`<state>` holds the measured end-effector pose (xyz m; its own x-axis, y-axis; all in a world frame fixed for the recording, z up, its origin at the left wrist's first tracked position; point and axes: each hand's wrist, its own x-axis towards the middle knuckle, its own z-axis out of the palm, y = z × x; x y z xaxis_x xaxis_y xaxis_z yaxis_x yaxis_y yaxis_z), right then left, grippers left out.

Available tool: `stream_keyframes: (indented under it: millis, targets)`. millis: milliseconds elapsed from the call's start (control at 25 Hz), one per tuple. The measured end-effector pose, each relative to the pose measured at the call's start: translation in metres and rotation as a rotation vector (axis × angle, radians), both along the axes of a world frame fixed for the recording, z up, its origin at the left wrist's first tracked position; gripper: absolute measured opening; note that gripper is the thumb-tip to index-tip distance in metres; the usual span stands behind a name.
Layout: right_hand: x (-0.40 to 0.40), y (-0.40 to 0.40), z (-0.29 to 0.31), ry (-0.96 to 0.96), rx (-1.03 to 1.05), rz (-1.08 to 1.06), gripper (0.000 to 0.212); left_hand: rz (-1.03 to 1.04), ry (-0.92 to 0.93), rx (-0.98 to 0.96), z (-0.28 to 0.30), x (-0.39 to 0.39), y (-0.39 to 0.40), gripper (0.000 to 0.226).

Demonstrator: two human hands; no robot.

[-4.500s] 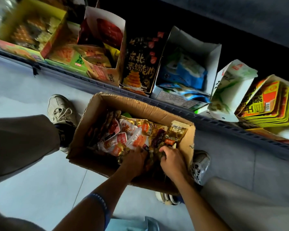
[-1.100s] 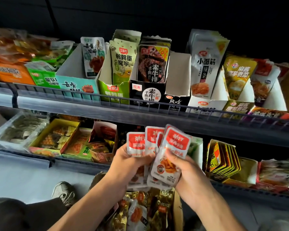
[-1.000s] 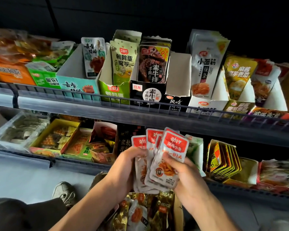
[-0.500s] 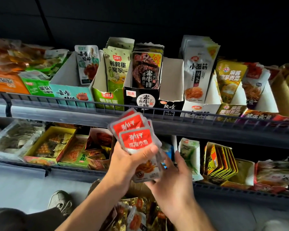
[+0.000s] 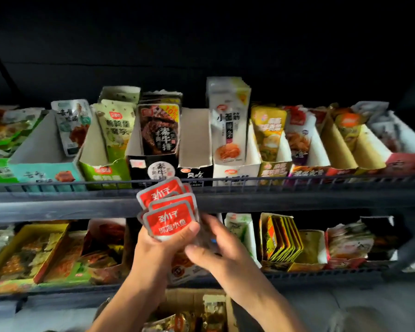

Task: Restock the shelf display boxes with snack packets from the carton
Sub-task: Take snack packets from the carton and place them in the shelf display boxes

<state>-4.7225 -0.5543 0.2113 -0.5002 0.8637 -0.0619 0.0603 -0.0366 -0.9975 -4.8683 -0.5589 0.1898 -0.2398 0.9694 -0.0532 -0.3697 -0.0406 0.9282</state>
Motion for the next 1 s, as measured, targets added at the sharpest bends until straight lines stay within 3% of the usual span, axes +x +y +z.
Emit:
stream_keyframes:
  millis: [160, 320, 440, 560, 640, 800, 880, 1000]
  targets:
    - [0.059, 0.012, 0.031, -0.106, 0.264, -0.102, 0.071, -0.126, -0.063, 0.102, 0.042, 0.059, 0.029, 0.051]
    - [0.116, 0.03, 0.039, 0.023, 0.205, -0.306, 0.059, -0.397, 0.128, 0.084, 0.071, 0.124, 0.05, 0.052]
    - [0.151, 0.046, 0.056, 0.126, 0.183, -0.317, 0.041, -0.404, 0.293, 0.234, 0.101, 0.141, 0.078, 0.06]
    - [0.179, 0.08, 0.064, 0.143, 0.246, -0.414, 0.031, -0.474, 0.467, 0.233, 0.128, 0.163, 0.115, 0.063]
    - [0.198, 0.109, 0.065, 0.059, 0.324, -0.478, 0.033, -0.525, 0.575, 0.186, 0.138, 0.182, 0.143, 0.057]
    - [0.233, 0.158, 0.069, -0.116, 0.541, -0.692, 0.024, -0.466, 0.586, 0.187, 0.154, 0.225, 0.203, 0.055]
    - [0.251, 0.181, 0.063, -0.346, 0.66, -0.91, 0.037, -0.427, 0.58, 0.165, 0.159, 0.244, 0.235, 0.058]
    - [0.269, 0.204, 0.035, -0.668, 0.672, -0.892, 0.05, -0.443, 0.697, 0.082, 0.164, 0.261, 0.272, 0.055]
